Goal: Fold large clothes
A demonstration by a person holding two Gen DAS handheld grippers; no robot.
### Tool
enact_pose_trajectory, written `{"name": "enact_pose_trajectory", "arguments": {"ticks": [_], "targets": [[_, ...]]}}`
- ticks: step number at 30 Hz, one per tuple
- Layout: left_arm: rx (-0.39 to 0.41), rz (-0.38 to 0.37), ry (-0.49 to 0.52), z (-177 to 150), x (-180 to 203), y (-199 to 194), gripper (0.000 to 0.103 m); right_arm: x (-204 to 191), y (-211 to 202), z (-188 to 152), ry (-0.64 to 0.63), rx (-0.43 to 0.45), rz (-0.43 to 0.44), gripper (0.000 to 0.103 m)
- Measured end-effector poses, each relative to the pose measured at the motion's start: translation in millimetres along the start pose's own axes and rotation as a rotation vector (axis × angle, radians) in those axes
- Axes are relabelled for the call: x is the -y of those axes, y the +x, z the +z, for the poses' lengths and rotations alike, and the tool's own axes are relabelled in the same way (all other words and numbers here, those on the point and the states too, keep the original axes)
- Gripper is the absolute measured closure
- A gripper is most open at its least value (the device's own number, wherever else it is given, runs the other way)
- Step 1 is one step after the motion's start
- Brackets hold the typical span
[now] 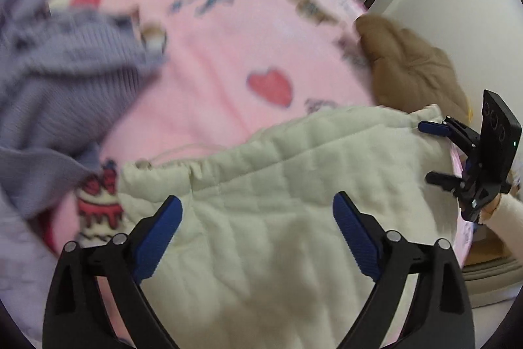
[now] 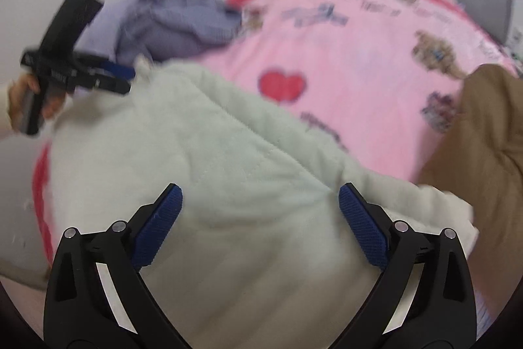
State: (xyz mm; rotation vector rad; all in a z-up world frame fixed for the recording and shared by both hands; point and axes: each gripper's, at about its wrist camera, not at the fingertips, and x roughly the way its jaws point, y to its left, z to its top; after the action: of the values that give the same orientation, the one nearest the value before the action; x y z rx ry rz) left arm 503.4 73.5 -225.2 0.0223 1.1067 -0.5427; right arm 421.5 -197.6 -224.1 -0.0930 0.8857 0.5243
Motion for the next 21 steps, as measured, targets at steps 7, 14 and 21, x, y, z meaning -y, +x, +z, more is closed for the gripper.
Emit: {"name": "enact_pose_trajectory", "arguments": {"ticks": [7, 14, 21], "targets": [[-0.021, -0.010, 0.241, -43, 75, -12, 0.006, -15, -31, -55, -0.046, -0.042, -0.103, 0.008], [-0.073, -0.034, 0.035, -56, 56, 28, 0.005, 7, 16, -78, 0.019, -0.245, -0.149, 0.008], [-0.066, 0.009, 0.018, -60, 54, 34, 0.004, 29, 19, -83, 0.128, -0.298, -0.075, 0.008]]}}
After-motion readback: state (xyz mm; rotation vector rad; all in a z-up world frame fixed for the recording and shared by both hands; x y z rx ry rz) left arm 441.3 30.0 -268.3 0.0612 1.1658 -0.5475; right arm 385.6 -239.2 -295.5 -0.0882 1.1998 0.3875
